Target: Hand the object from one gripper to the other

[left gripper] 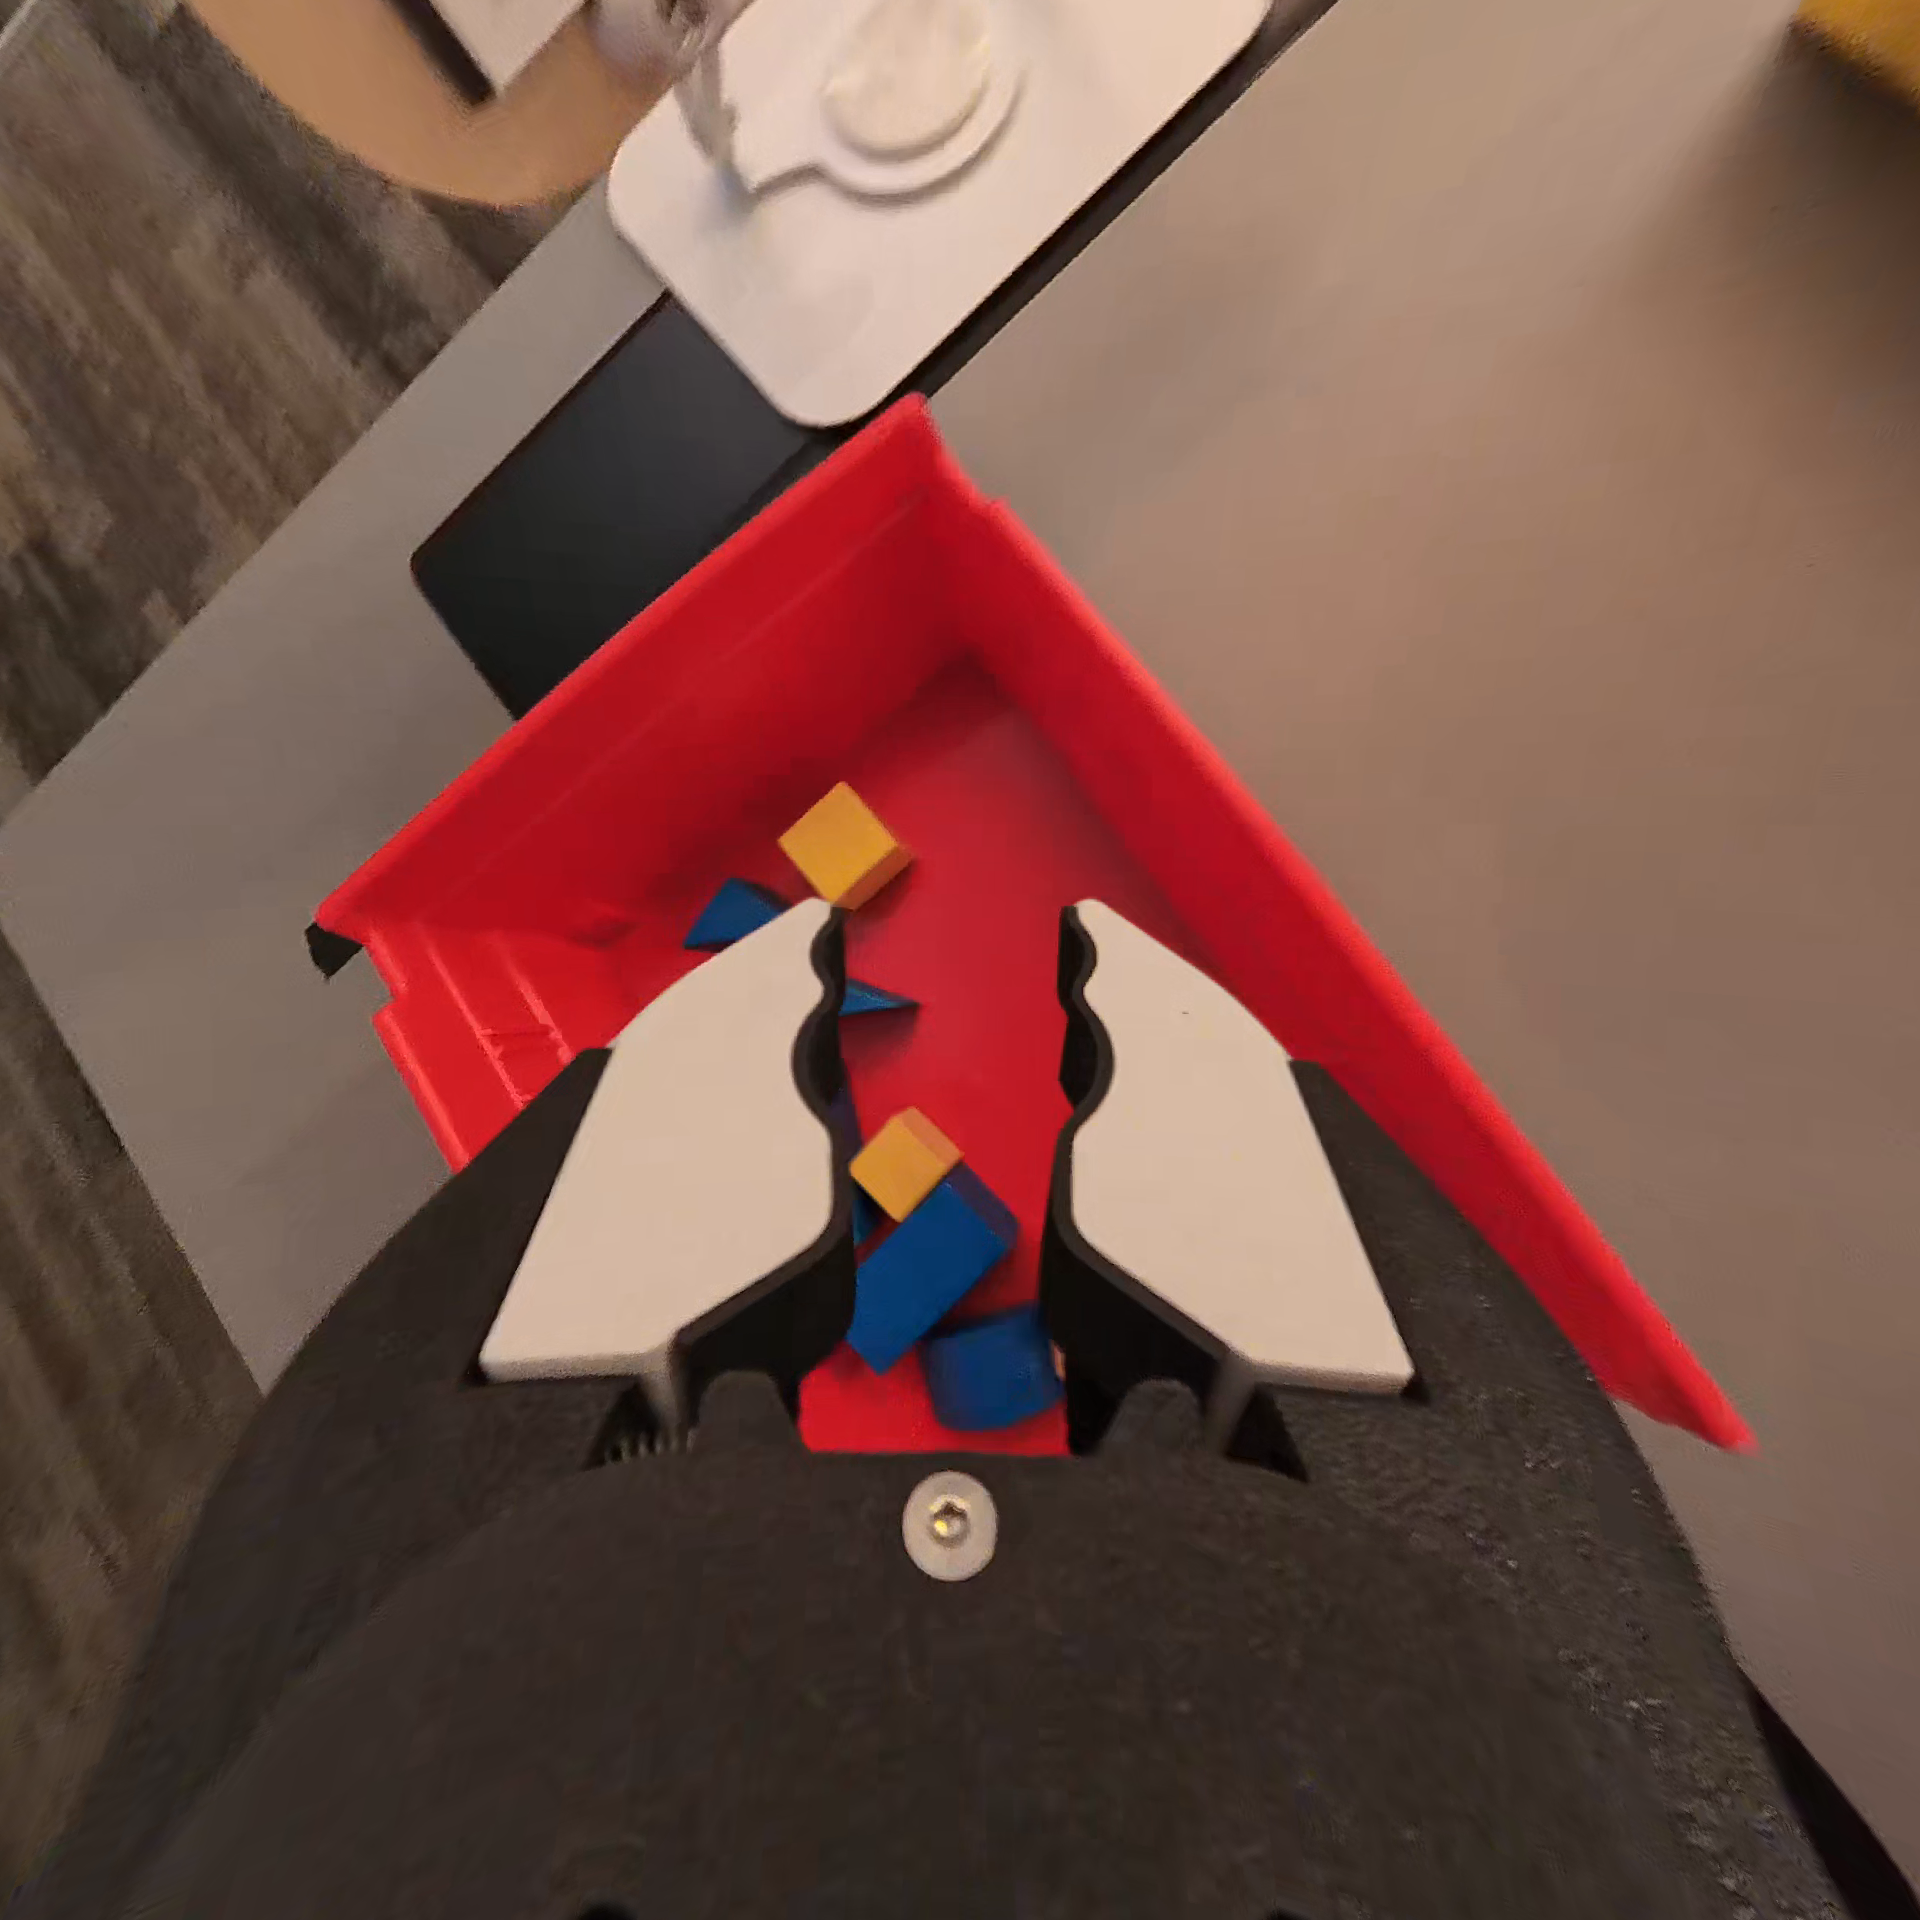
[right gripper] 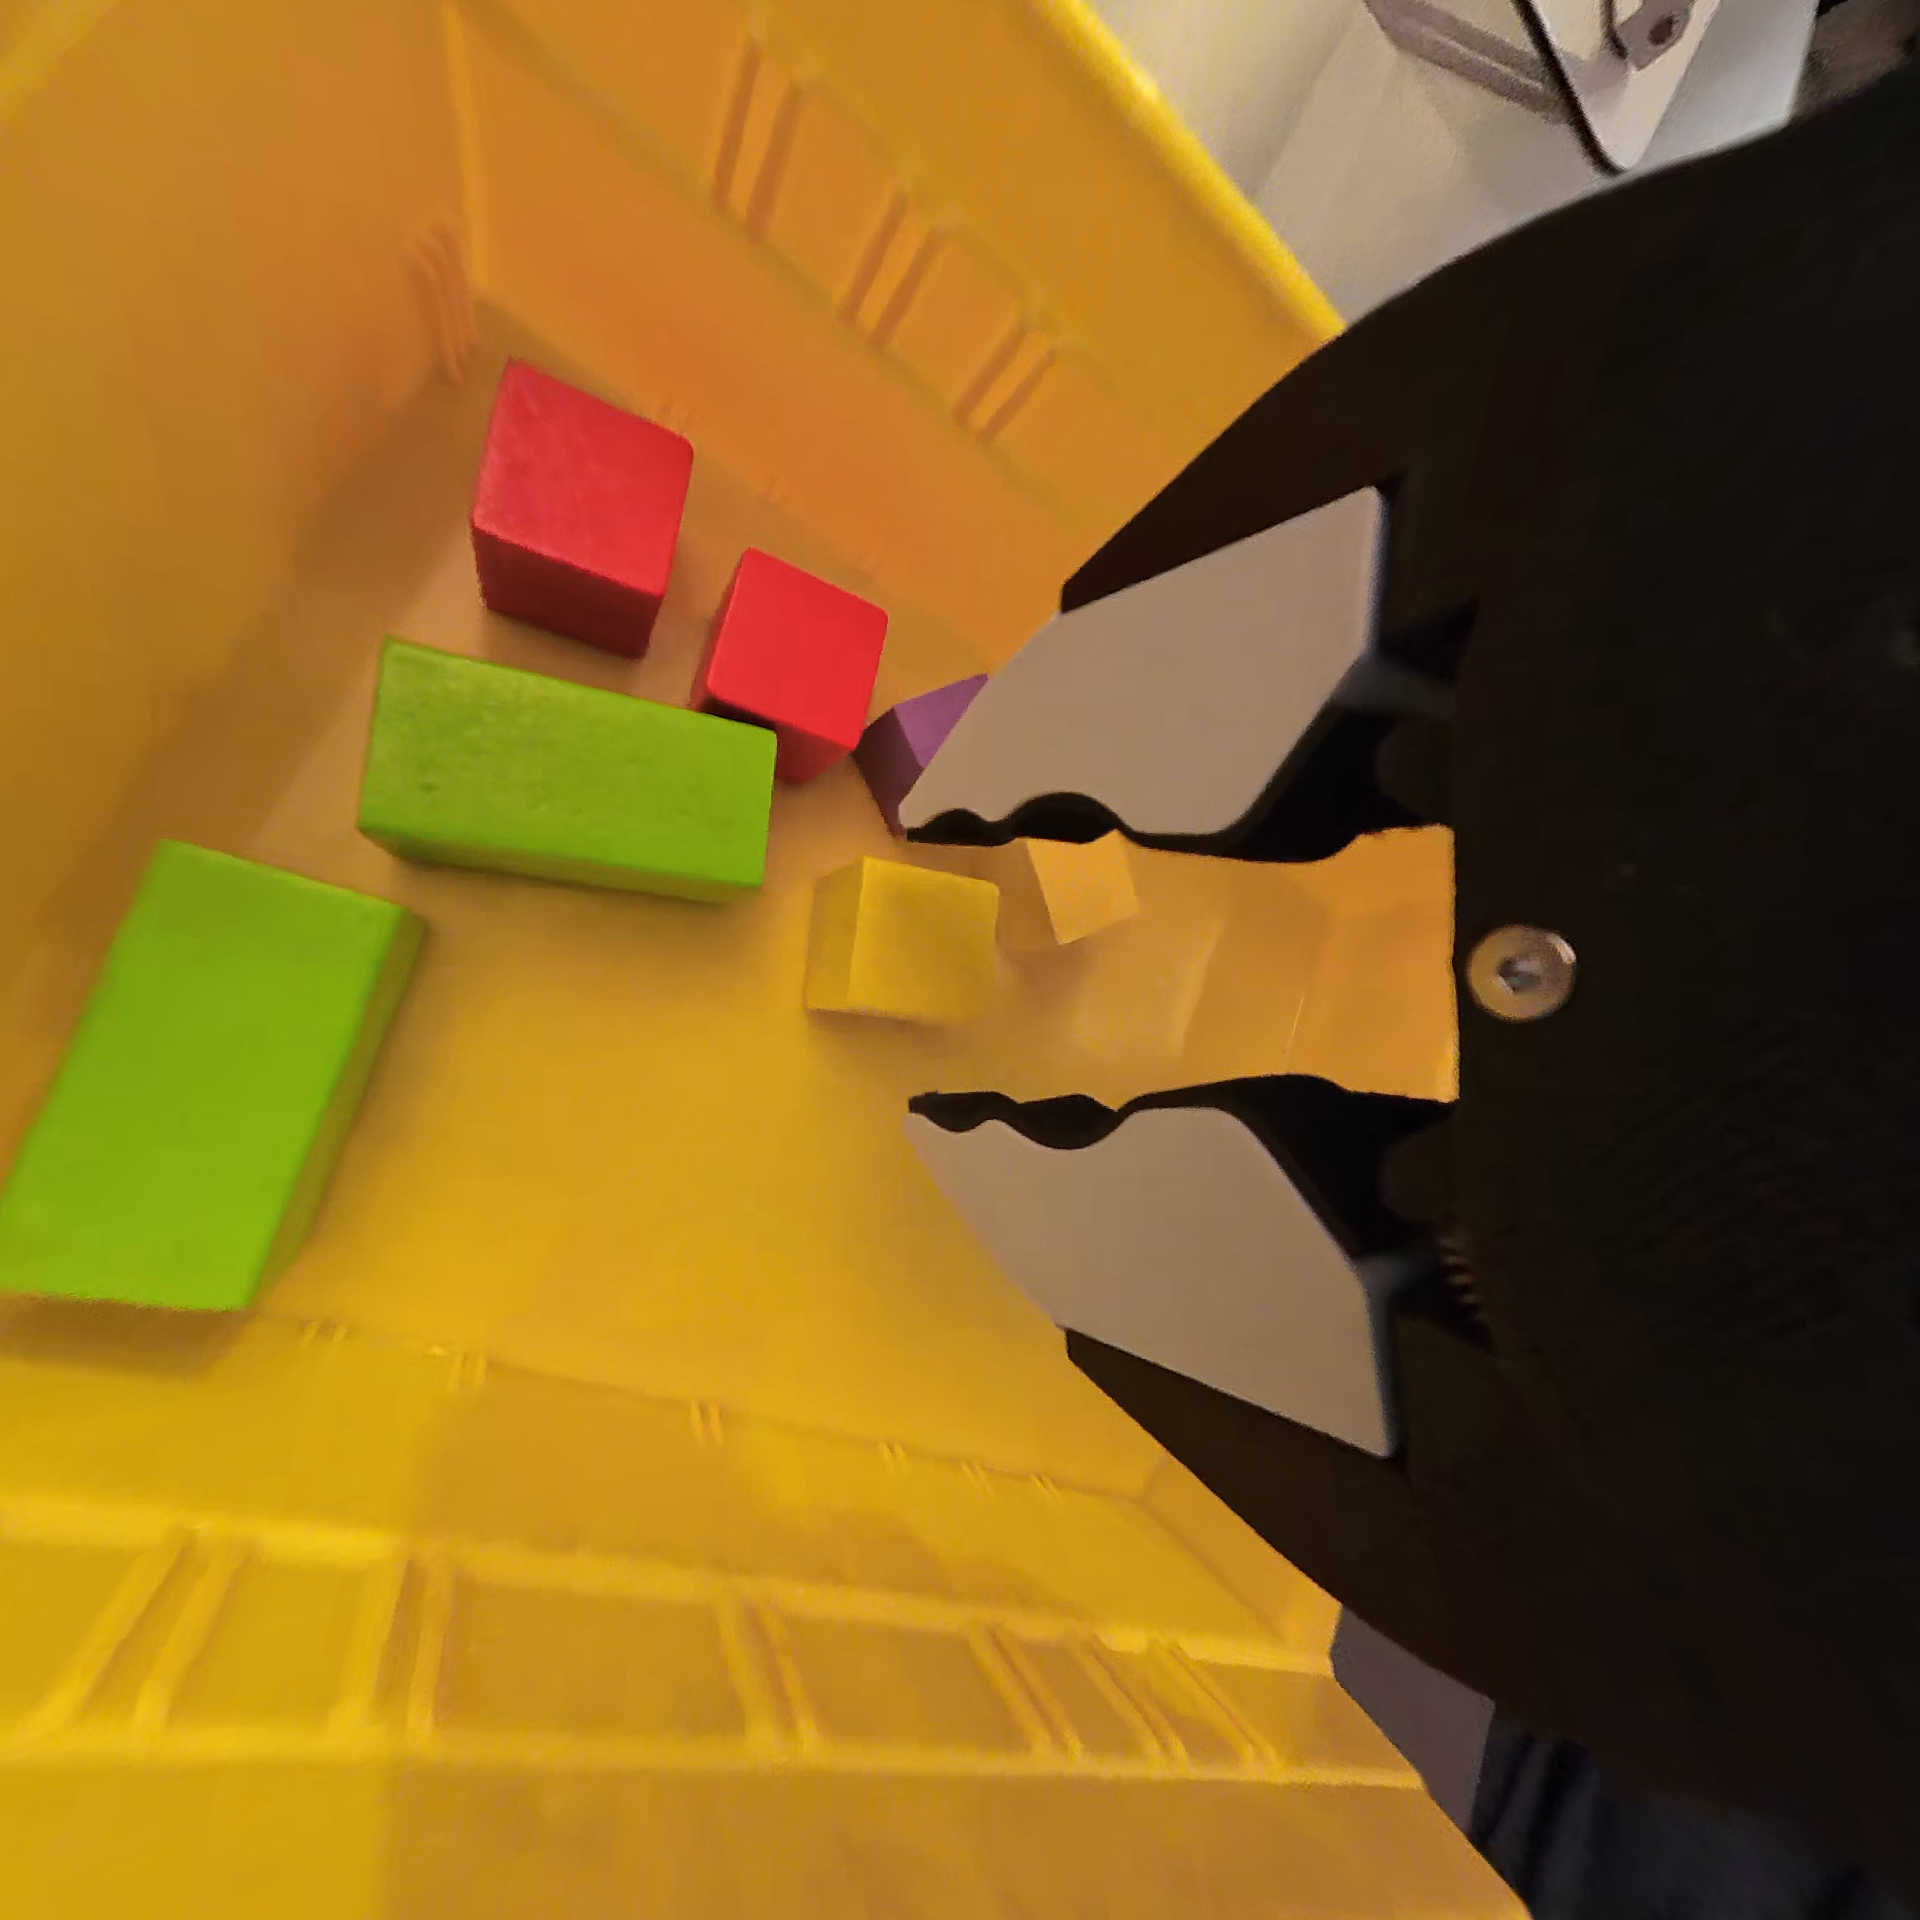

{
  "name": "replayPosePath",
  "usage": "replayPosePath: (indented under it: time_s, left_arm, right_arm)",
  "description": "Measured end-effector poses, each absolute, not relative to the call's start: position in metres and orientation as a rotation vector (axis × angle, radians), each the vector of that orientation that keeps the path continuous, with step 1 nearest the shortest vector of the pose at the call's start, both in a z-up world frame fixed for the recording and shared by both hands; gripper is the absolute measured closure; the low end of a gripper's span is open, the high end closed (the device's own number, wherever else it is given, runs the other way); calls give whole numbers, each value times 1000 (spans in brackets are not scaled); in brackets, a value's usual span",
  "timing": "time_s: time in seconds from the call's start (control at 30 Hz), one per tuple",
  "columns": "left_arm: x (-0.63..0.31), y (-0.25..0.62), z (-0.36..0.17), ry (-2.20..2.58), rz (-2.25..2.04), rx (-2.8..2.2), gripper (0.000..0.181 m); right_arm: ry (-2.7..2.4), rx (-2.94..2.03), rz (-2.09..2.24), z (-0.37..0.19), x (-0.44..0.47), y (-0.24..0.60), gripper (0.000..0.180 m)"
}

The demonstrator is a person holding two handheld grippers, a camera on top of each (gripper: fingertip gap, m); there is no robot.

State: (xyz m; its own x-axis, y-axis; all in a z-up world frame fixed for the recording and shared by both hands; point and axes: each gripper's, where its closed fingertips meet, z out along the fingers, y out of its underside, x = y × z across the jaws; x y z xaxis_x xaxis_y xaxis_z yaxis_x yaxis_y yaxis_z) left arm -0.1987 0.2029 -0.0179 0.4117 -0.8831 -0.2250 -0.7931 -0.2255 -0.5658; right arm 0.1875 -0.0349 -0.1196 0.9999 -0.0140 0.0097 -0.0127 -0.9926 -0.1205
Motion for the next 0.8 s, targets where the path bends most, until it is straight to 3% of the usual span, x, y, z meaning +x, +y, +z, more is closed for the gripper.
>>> replayPosePath:
  time_s: [0.3, 0.8]
  left_arm:
    - [-177, 258, -98, 1142, -274, -2341, 148]
    - [-194, 287, -127, 967, -108, -2403, 139]
  right_arm:
    - [8, -2916, -11, -94, 188, -35, 133]
    - [-16, -2942, -5, -97, 187, -38, 133]
